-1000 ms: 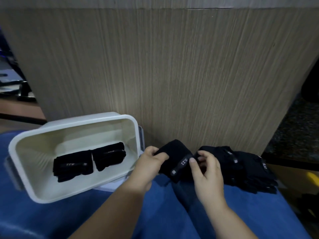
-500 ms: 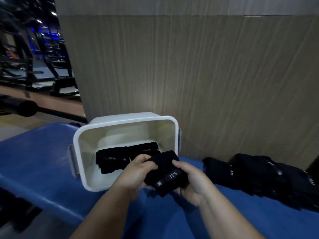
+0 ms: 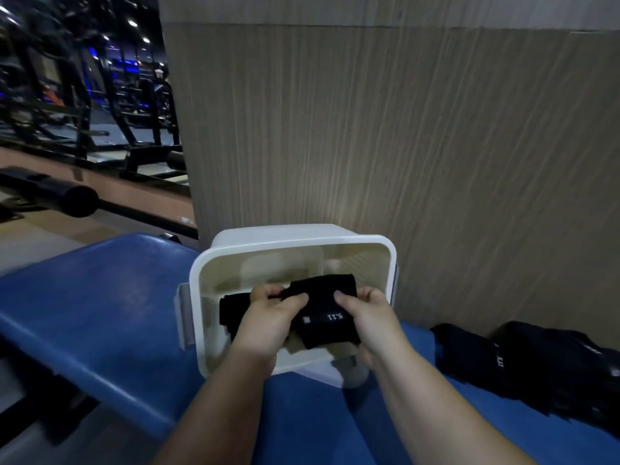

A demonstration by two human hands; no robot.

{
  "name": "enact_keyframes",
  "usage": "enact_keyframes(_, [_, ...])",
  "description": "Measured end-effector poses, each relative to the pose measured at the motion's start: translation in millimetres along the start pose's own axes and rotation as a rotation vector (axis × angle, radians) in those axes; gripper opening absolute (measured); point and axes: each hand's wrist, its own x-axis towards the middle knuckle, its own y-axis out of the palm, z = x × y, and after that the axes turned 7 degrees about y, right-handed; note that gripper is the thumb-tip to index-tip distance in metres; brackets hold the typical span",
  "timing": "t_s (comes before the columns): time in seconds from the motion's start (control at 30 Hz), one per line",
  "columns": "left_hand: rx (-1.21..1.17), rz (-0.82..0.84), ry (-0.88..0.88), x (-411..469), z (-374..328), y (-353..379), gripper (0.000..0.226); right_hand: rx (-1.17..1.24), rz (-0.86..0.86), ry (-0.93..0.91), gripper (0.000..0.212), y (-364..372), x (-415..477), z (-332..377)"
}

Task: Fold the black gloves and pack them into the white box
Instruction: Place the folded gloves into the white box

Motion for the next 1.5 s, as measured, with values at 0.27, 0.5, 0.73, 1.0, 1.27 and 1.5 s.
enact_keyframes(0.27, [0.257, -0.082, 0.165, 16, 4, 1, 0.04, -0.258, -0.176, -0.172, 0.026, 18, 18, 10])
enact_keyframes(0.5, [0.275, -0.184, 0.159, 34, 11, 9, 0.03, -0.308, -0.025, -0.17, 0.023, 17, 18, 13])
enact_keyframes(0.73, [0.452, -0.191, 0.182, 37, 12, 17, 0.021, -0.407, -0.069, -0.309, 0.035, 13, 21, 11])
enact_keyframes(1.0, [0.868, -0.149, 0.197, 27, 11, 22, 0.023, -0.561, -0.107, -0.328, 0.031, 11, 35, 3])
enact_keyframes(1.27, [1.154, -0.113, 0.192, 24, 12, 22, 0.03, -1.126, -0.148, -0.357, 0.04, 14, 47, -10])
enact_keyframes(1.5, [1.201, -0.152, 0.214, 31, 22, 19, 0.032, -1.438, -0.243, -0.677, 0.061, 15, 46, -23])
